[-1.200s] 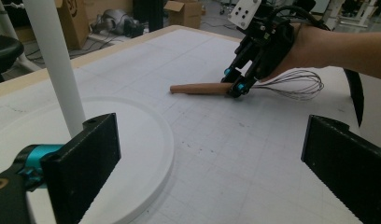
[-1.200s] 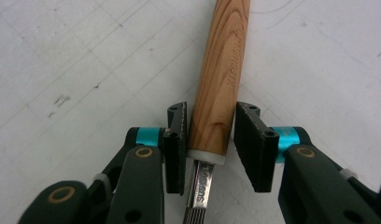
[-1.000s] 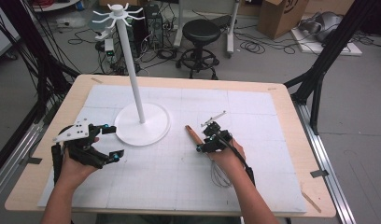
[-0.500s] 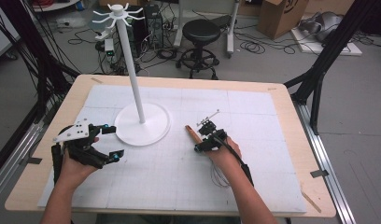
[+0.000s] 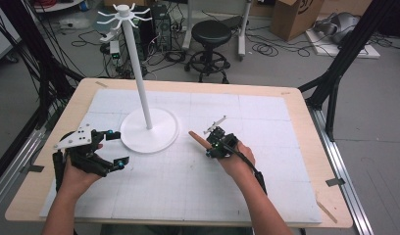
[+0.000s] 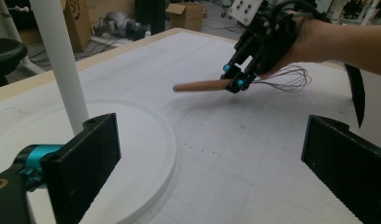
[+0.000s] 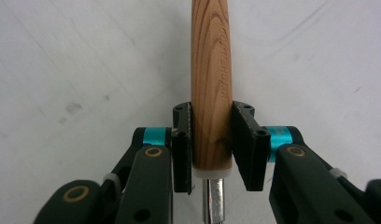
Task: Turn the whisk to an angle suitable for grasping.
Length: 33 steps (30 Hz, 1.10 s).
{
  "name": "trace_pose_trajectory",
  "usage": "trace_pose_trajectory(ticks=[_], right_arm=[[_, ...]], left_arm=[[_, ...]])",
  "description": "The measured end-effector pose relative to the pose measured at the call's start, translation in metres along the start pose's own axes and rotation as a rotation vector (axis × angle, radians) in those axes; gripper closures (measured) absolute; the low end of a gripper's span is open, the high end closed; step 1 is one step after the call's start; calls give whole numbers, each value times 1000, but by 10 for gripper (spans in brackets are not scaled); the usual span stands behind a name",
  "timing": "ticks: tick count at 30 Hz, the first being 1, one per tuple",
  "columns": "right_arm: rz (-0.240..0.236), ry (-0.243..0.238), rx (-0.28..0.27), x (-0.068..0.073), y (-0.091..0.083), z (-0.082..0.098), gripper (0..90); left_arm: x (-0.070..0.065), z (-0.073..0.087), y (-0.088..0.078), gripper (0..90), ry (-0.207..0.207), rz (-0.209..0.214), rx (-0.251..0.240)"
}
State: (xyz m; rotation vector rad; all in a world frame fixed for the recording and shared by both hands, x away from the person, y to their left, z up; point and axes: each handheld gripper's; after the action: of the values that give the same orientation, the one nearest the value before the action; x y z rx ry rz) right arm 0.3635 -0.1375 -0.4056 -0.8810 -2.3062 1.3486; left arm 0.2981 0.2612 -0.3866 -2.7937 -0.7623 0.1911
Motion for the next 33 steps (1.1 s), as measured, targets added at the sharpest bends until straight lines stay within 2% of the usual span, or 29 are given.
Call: trace_pose_trajectory(ticks=[6, 10, 12, 13, 16, 24, 33], right_arm=[[-66, -13, -227, -10, -42, -5, 709], [-89, -27, -365, -15, -72, -9, 709], [-102, -23, -425, -18, -85, -10, 709], [-102, -23, -425, -18, -85, -10, 709], [-118, -21, -519, -23, -105, -11, 710], [-129, -33, -588, -25, -120, -17, 710], [-141, -51, -627, -26, -137, -20, 709]], left_arm=[[-1, -1, -1, 53, -1, -2, -7], [-2, -5, -2, 53, 11, -2, -12], [-3, -8, -2, 53, 19, 0, -17], [-3, -8, -2, 53, 19, 0, -17], [-5, -11, -4, 53, 28, 5, -27], [-5, -11, -5, 52, 29, 5, -31], [-5, -12, -6, 53, 28, 6, -37]])
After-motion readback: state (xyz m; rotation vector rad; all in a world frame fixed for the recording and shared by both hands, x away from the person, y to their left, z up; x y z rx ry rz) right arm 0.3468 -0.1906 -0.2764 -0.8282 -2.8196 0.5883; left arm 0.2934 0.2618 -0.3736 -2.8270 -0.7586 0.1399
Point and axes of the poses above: each handheld gripper's, and its own axes: y roughly forward along the jaws, z roughly out of its underside, x roughly to its left, and after that the axes turned 3 degrees about -z, right-handed
